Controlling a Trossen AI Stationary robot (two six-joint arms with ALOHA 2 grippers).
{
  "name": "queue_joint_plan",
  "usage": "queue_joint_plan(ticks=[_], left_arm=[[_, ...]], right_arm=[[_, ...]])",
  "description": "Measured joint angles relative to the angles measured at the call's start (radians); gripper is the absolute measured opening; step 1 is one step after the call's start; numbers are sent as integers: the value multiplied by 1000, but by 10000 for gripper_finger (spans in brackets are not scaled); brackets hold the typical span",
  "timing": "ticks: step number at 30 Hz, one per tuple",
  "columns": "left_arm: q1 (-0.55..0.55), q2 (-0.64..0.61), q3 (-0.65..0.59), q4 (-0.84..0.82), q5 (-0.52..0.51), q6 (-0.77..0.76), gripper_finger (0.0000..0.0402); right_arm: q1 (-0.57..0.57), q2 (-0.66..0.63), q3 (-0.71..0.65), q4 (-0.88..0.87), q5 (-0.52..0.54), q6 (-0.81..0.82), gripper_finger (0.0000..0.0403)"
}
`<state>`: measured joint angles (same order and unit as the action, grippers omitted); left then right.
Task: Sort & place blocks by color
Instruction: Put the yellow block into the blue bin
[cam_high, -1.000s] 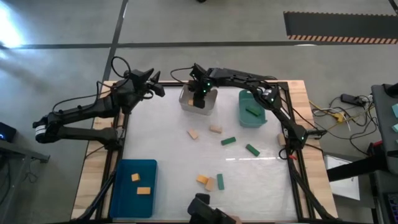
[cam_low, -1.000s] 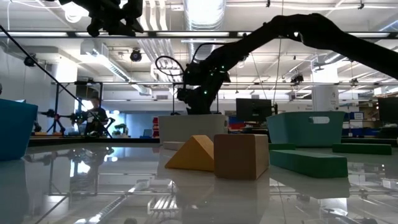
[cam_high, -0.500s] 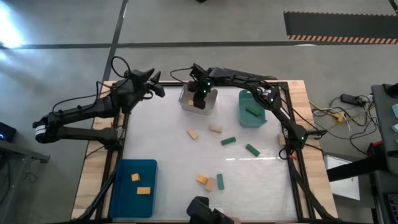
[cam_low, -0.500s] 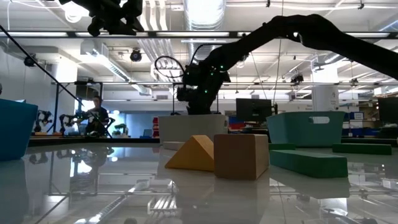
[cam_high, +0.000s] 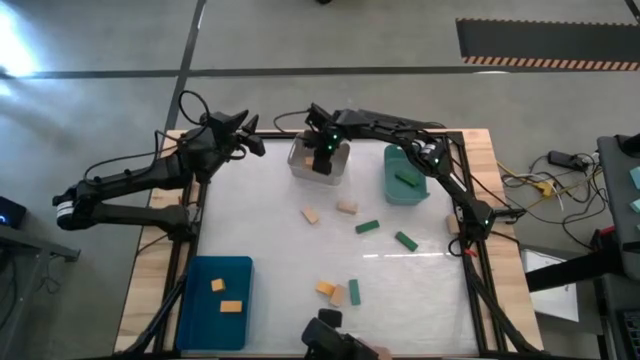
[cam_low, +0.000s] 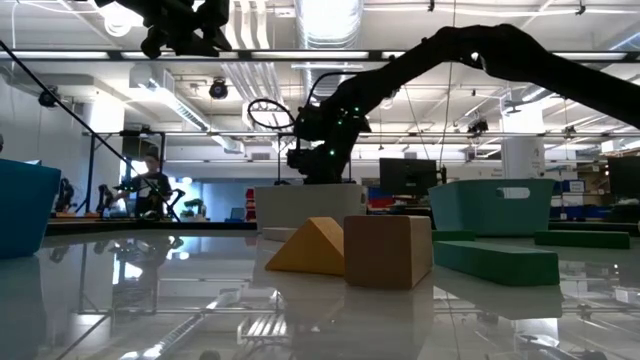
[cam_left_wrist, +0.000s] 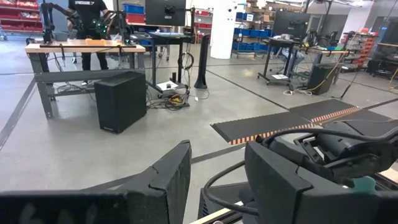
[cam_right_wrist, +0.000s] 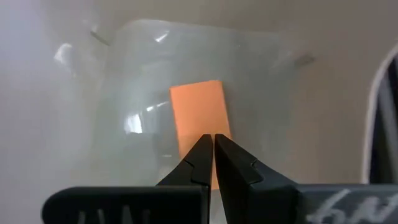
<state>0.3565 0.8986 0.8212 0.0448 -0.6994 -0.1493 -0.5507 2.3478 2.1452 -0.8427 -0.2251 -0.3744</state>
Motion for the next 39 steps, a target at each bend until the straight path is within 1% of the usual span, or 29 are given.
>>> queue_joint_plan(ticks=[8, 11, 13, 15, 17, 24, 28, 30, 33, 39], left_arm=[[-3, -2, 1, 0, 0, 0, 136], [-3, -2, 1, 0, 3, 0, 136], [-3, -2, 1, 0, 8, 0, 136], [-3, -2, 1, 0, 9, 0, 136], [-4, -3, 1, 0, 10, 0, 136], [-5, -6, 1, 0, 13, 0, 136], [-5, -6, 0, 0, 13, 3, 136], [-6, -6, -1, 0, 14, 3, 136], [-6, -5, -3, 0, 14, 8, 136], [-6, -7, -7, 0, 16, 9, 136]], right_arm=[[-2, -1, 34, -27, -6, 9, 8], [-3, -2, 42, -36, -23, 8, 12], [-5, -3, 43, -36, -61, 9, 22], [-6, -3, 43, -38, -100, 10, 40], [-6, -3, 43, -37, -113, 17, 65], [-10, -3, 43, -38, -112, -25, 180], [-11, -4, 39, -38, -107, -72, 229], [-11, -4, 31, -34, -107, -77, 242], [-11, -1, 16, -20, -93, -82, 250], [-11, 33, 4, -2, -89, -71, 238]])
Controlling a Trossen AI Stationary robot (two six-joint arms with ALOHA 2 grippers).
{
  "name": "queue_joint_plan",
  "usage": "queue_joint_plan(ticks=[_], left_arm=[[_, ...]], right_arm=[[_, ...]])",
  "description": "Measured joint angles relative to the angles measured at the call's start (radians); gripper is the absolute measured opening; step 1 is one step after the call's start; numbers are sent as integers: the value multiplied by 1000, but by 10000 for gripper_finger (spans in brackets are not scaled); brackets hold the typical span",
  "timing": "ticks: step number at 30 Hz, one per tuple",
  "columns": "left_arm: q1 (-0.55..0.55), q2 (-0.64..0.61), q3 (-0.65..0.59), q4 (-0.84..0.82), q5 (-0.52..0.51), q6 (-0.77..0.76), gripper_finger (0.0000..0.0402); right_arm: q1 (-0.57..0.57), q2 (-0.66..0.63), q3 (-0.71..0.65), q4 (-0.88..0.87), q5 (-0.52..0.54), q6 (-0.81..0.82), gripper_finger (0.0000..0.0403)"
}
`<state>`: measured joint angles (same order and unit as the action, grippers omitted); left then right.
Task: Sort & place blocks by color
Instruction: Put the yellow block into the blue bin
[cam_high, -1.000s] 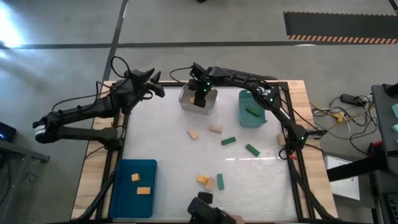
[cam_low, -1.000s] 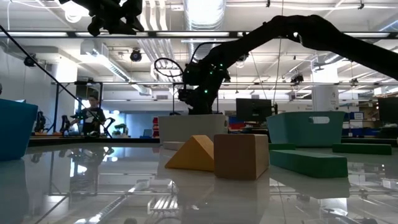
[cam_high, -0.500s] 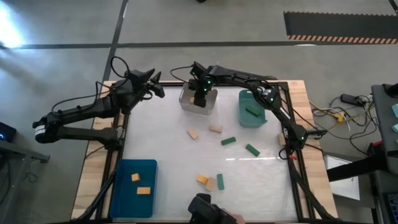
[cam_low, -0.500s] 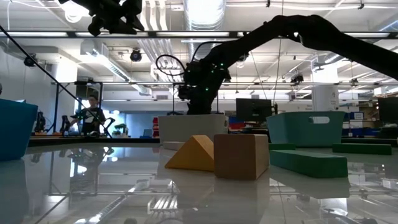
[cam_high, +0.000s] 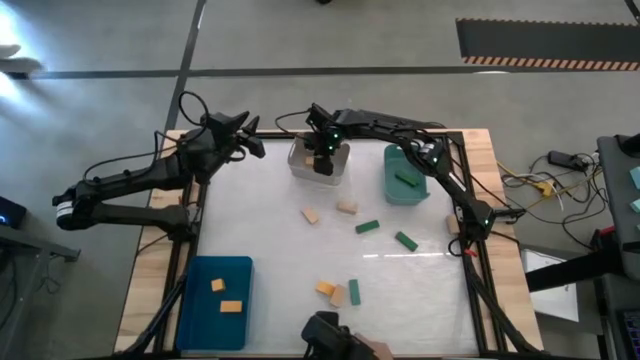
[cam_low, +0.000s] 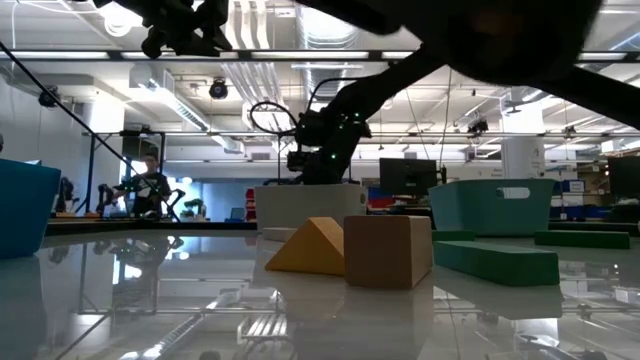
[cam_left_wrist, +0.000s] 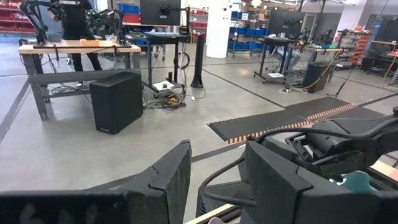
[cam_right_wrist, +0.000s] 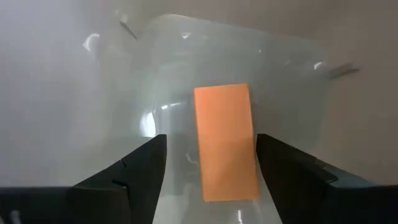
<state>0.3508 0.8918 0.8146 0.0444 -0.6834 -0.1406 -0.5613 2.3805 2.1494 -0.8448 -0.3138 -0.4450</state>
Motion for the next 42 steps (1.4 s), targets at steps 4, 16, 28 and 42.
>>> queue_joint_plan(ticks=[4, 16, 28, 42], left_arm=[[1, 0, 0, 0, 0, 0, 136], [1, 2, 2, 1, 0, 0, 136], [1, 3, 3, 0, -2, 0, 136], [1, 1, 3, 0, -2, 0, 136]], right_arm=[[0, 2, -6, 3, 29, 5, 220], [-2, 5, -8, 2, 79, -2, 114], [-2, -8, -12, 5, 90, 19, 125], [-2, -113, -14, -38, 101, 85, 124]])
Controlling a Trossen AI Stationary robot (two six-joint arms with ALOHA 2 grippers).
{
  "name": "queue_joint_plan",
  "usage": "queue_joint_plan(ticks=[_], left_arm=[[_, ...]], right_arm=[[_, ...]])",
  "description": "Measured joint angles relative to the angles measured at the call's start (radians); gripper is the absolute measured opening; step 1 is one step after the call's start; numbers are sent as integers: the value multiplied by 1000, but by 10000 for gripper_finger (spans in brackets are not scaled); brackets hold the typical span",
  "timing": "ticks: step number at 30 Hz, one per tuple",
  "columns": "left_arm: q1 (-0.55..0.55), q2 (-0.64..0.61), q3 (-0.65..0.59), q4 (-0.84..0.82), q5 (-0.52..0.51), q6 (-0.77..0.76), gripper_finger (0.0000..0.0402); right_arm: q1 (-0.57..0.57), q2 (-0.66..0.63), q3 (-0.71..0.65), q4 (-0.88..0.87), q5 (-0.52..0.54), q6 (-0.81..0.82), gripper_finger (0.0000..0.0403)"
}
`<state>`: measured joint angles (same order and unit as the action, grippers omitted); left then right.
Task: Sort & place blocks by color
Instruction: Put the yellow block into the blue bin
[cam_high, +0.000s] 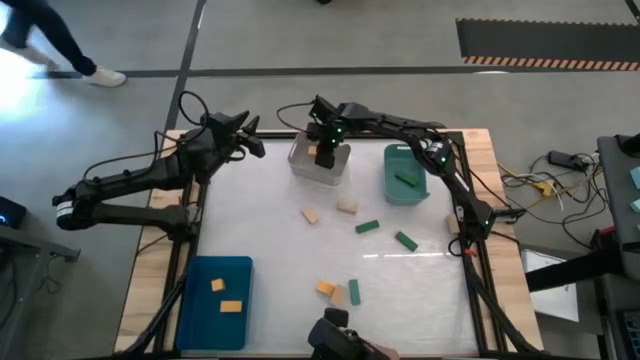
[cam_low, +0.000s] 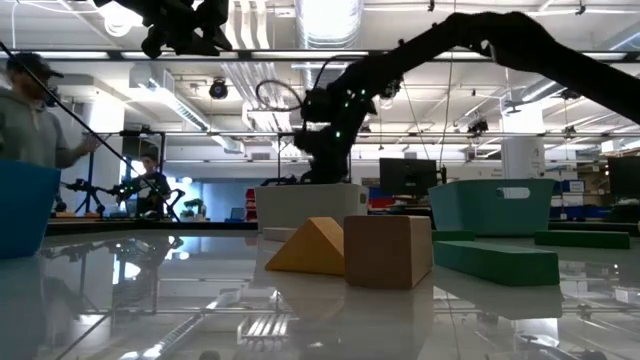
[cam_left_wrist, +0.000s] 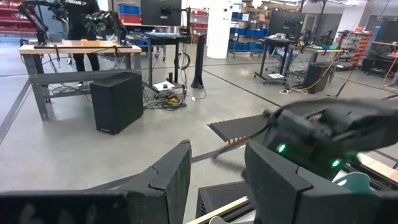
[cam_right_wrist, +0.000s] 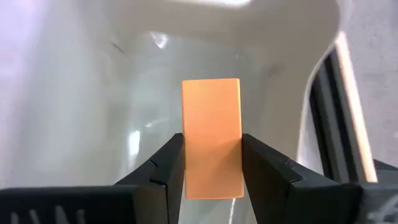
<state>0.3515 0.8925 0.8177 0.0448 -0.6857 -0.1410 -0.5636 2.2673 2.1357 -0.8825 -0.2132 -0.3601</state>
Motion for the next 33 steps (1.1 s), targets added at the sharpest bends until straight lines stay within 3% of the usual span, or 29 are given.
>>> queue_joint_plan(ticks=[3, 6, 12, 18, 23, 33], left_arm=[[0, 0, 0, 0, 5, 0, 136], [0, 1, 6, 0, 69, 0, 136], [0, 2, 8, 2, 355, -11, 136], [-1, 25, 8, 55, 531, -4, 136], [0, 77, 8, 117, 654, -2, 136], [0, 202, 6, 274, 739, -2, 136]], right_arm=[[-6, -59, 0, -39, -61, 62, 124], [-25, -119, 2, -60, -202, 171, 124], [-85, -207, 2, -56, -611, 391, 123], [-106, -251, -3, -56, -1028, 444, 123], [-96, -257, -5, -49, -1051, 485, 123], [-40, -257, -4, 8, -1121, 582, 124]])
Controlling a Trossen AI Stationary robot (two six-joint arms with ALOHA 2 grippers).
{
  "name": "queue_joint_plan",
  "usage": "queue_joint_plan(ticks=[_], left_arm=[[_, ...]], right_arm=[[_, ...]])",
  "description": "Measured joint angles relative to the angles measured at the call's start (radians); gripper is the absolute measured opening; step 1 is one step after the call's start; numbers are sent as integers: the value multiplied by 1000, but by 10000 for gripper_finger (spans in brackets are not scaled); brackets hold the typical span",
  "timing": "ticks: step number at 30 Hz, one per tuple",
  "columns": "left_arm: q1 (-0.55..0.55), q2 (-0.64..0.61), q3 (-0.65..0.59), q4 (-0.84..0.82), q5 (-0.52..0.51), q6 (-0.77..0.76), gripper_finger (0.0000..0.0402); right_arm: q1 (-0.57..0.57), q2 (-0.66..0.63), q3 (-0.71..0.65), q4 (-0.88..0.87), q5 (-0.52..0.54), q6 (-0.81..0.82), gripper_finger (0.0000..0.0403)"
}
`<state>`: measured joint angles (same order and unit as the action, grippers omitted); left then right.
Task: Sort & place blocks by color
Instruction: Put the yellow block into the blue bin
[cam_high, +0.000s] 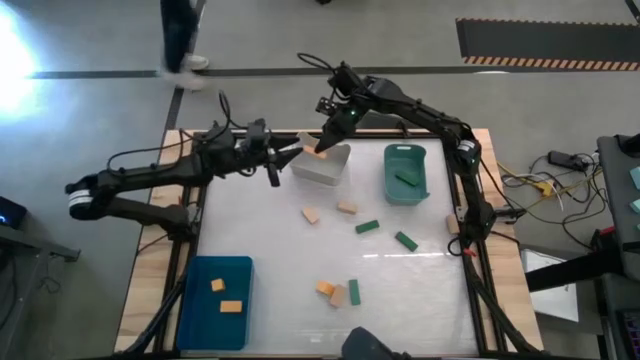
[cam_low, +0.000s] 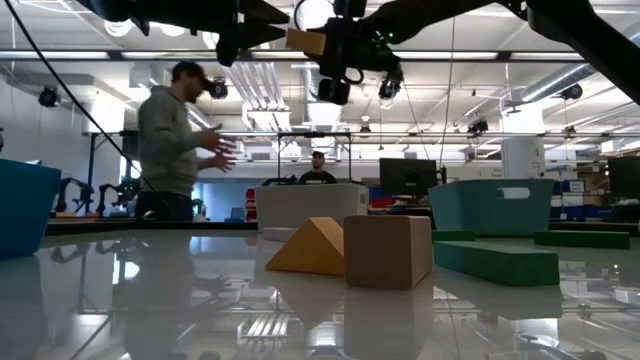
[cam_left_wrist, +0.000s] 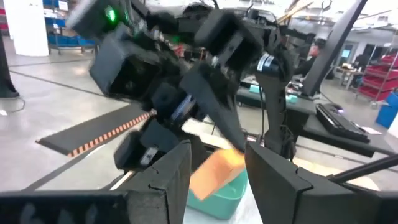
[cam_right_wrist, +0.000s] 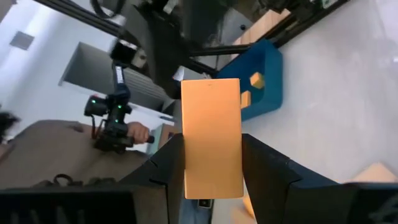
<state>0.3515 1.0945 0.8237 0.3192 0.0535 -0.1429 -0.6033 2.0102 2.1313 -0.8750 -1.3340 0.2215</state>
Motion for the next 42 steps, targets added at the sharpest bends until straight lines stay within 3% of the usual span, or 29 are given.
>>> queue_joint_plan(ticks=[12, 22, 30, 34, 42], left_arm=[[0, 23, -24, 74, 51, 3, 136], [0, 28, -29, 105, 75, 103, 136], [0, 114, -29, 239, 240, 123, 136], [-2, 147, -28, 311, 269, 122, 134], [-2, 135, -28, 319, 275, 99, 45]], right_arm=[[8, -1, 1, 59, -35, 121, 124], [26, -1, 1, 76, -49, 186, 123], [52, -1, 1, 81, -93, 248, 121], [56, -1, 1, 81, -97, 252, 121], [56, 0, 3, 83, -113, 240, 128]])
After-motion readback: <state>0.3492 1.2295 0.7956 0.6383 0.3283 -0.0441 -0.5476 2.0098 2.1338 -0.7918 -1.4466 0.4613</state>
